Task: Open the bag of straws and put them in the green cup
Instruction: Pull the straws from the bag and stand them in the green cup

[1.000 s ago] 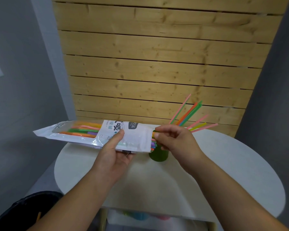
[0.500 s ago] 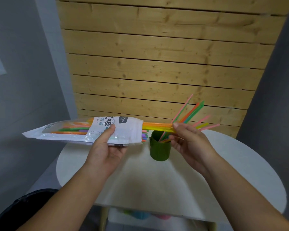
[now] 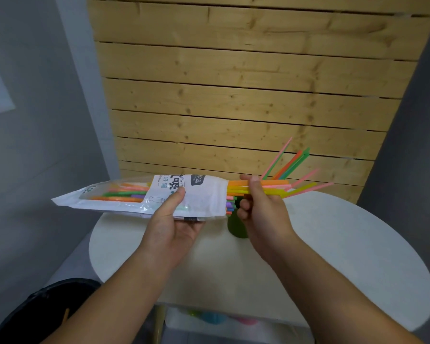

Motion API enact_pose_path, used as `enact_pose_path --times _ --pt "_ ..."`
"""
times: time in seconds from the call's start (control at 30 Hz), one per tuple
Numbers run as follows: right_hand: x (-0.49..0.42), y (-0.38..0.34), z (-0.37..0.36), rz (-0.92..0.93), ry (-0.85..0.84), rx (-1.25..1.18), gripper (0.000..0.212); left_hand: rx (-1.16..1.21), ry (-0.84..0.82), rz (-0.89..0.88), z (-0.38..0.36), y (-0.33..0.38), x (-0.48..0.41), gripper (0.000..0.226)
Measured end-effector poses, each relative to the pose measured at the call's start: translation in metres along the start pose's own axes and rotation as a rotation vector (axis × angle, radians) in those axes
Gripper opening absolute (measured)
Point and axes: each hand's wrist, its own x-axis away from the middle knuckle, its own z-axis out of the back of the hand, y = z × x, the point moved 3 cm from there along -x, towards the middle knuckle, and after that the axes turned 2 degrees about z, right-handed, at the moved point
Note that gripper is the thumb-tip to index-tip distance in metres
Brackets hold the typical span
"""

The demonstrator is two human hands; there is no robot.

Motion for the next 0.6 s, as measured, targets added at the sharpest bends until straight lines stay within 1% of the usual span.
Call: enact_pose_path --times 0.13,0.27,0.37,0.6 --pt "-0.001 -0.010 0.001 0.043 0.078 -0.025 0.029 0.028 0.031 -0.004 0.005 0.004 -0.006 0.030" --pt "-0.003 -0.026 0.012 0.160 0.164 0.056 0.029 0.060 0.068 -0.011 0.011 0.009 -0.013 0.035" --pt "-0.004 -0.039 0.025 0.229 0.218 0.034 0.028 0.081 0.090 -0.033 0.016 0.014 -0.019 0.037" --pt "0.000 -0.052 0.054 0.199 0.266 -0.126 0.024 0.109 0.087 -0.043 0.022 0.019 -0.027 0.034"
